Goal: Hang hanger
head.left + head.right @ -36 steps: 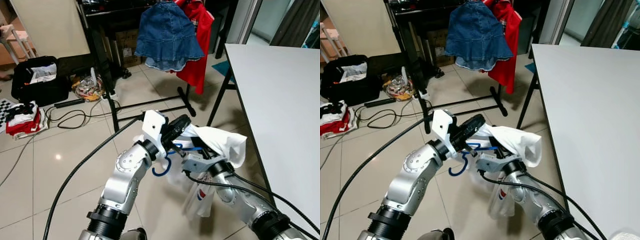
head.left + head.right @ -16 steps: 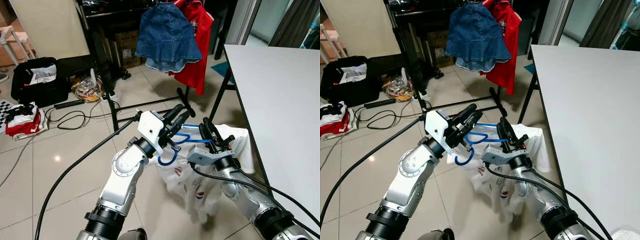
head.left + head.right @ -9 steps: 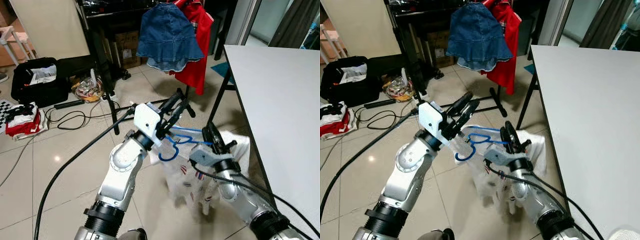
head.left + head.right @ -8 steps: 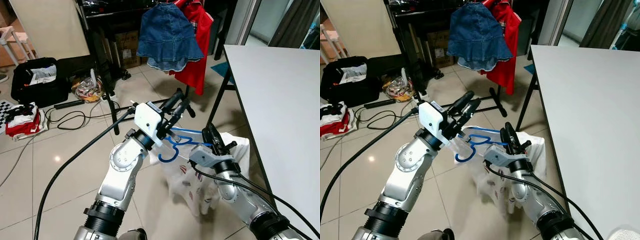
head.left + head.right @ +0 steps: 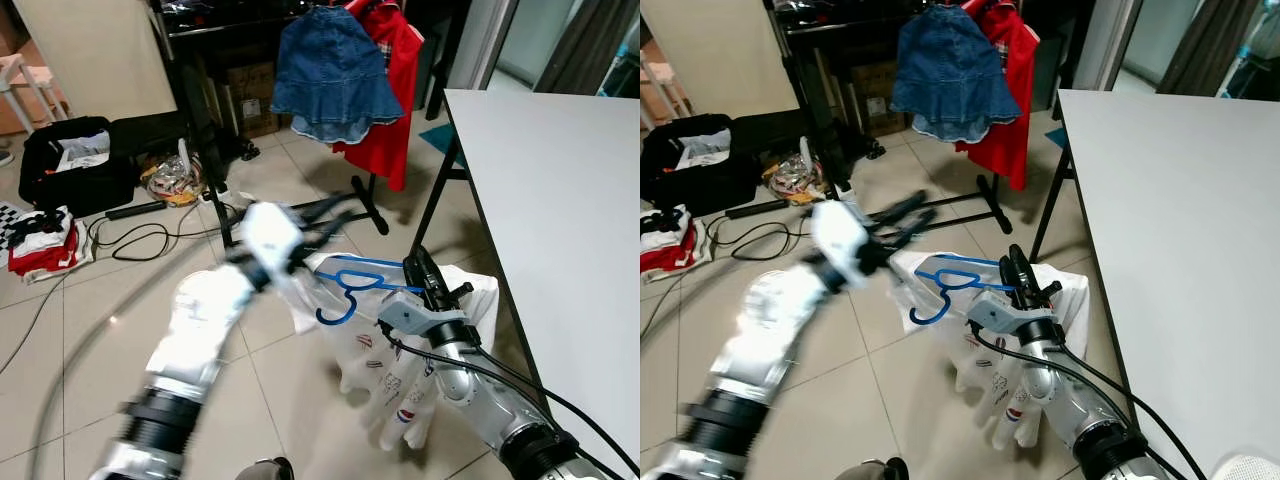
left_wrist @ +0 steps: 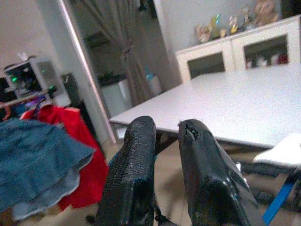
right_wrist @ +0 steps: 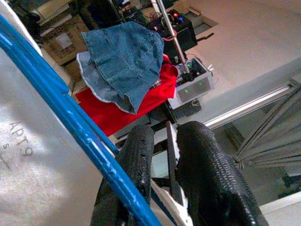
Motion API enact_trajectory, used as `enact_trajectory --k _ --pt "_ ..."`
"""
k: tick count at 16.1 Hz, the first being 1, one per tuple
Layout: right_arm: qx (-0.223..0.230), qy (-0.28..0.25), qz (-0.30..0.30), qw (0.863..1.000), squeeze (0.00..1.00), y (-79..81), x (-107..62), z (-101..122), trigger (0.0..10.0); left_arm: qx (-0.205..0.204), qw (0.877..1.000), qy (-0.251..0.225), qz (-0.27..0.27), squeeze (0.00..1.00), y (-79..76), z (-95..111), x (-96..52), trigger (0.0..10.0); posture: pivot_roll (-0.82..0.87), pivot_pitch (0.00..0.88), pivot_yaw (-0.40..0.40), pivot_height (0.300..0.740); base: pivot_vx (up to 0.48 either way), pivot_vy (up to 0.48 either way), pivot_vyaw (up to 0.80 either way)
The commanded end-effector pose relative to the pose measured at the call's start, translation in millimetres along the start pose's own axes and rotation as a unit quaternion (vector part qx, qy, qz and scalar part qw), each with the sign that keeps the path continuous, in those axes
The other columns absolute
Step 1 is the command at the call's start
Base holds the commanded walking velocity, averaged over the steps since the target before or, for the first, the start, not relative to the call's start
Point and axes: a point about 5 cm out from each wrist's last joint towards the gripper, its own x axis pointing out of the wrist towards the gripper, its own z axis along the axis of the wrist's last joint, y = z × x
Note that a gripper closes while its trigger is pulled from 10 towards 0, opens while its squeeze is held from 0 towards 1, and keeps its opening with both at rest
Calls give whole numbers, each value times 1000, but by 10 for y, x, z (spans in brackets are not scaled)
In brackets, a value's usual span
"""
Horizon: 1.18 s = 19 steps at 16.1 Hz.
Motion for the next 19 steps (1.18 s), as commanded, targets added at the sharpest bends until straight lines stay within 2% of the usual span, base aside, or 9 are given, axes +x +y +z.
enact_trajectory --k 1,7,8,9,11,12,16,18,19 --pt "9 -1 -12 1000 0 -35 18 7 10000 6 999 27 -28 0 54 -40 -108 10000 83 78 47 740 0 0 0" --pt "8 -5 -10 1000 0 -21 27 22 10000 13 995 80 -66 0 178 -36 -366 10000 97 79 44 740 0 0 0" --pt "8 -5 -10 1000 0 -21 29 24 10000 9 993 94 -77 1000 187 -68 -424 10000 97 79 44 740 0 0 0" --pt "8 -8 -10 1000 0 -25 33 29 10000 16 986 135 -96 1000 217 -161 -560 10000 97 79 44 740 0 0 0" --pt "8 -10 -12 1000 0 -36 34 31 10000 55 980 171 -79 1000 312 -241 -657 10000 97 79 44 740 0 0 0" --pt "9 -11 -14 1000 0 -52 25 20 10000 85 975 196 -61 0 420 -280 -736 10000 97 79 44 740 0 0 0" --pt "18 -22 -19 999 0 -68 15 38 10000 149 954 254 -60 0 592 -333 -911 10000 94 80 42 740 0 0 0" --pt "32 -40 -22 998 0 -83 22 93 10000 201 933 291 -67 0 696 -397 -1024 10000 95 77 43 740 0 0 0" --pt "35 -42 -22 998 0 -84 23 102 10000 208 930 294 -67 0 704 -409 -1035 10000 95 77 43 740 0 0 0"
